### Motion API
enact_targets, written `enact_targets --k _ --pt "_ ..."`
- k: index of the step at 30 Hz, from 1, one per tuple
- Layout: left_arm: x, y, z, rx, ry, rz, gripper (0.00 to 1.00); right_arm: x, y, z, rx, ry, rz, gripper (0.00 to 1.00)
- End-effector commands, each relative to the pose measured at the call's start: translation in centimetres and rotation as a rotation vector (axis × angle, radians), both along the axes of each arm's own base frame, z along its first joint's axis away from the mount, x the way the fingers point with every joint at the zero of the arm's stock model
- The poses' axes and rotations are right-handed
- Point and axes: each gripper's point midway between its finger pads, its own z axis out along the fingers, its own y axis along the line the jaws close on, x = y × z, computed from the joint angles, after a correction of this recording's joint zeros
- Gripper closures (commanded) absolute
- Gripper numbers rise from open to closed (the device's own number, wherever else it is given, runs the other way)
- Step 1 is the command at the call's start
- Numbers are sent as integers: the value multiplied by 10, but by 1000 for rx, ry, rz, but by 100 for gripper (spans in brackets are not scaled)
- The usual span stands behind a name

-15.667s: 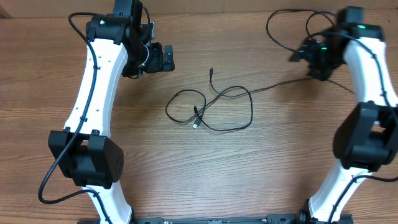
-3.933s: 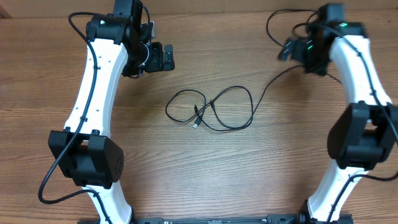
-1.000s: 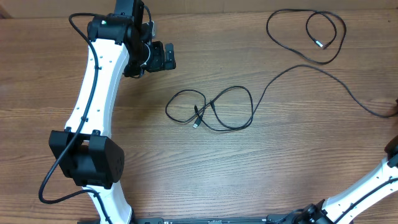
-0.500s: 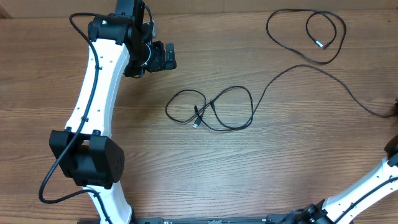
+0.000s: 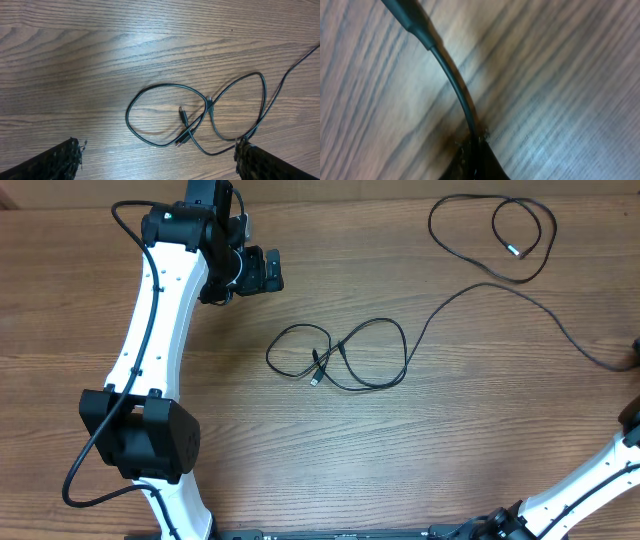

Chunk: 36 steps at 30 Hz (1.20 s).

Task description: Untangle cables

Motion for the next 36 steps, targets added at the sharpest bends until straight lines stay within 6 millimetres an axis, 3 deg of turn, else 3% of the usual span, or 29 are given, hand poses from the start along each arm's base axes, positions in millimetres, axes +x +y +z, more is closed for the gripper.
enact_targets --k 1,4,7,9,12,16,18,23,24,26,29,36 --pt "1 -4 0 -5 0 2 0 21 -21 49 -77 -88 -1 96" --pt "1 -4 0 -5 -1 2 0 43 -18 90 -67 -211 44 96" --pt "2 -4 1 -5 -5 3 0 73 3 129 -16 -384 218 96" --pt "3 -4 1 -6 -7 2 0 87 20 145 11 -465 326 96" --pt "3 -4 1 -6 -7 2 0 98 43 155 44 -516 435 96" --pt "3 -4 1 -6 -8 2 0 109 71 150 73 -498 523 96" --pt "2 -4 1 -6 -7 2 0 114 73 147 37 -456 530 96" --pt "2 -4 1 -5 -7 2 0 91 31 129 -196 -173 256 89" --pt "3 -4 1 -5 -8 2 0 86 26 126 -223 -137 219 81" --pt "3 -4 1 -5 -9 2 0 78 19 115 -242 -90 169 50" --pt "3 -4 1 -6 -11 2 1 72 18 95 -216 -56 163 17" --pt "3 -4 1 -6 -10 2 0 42 -7 64 -229 0 -23 14"
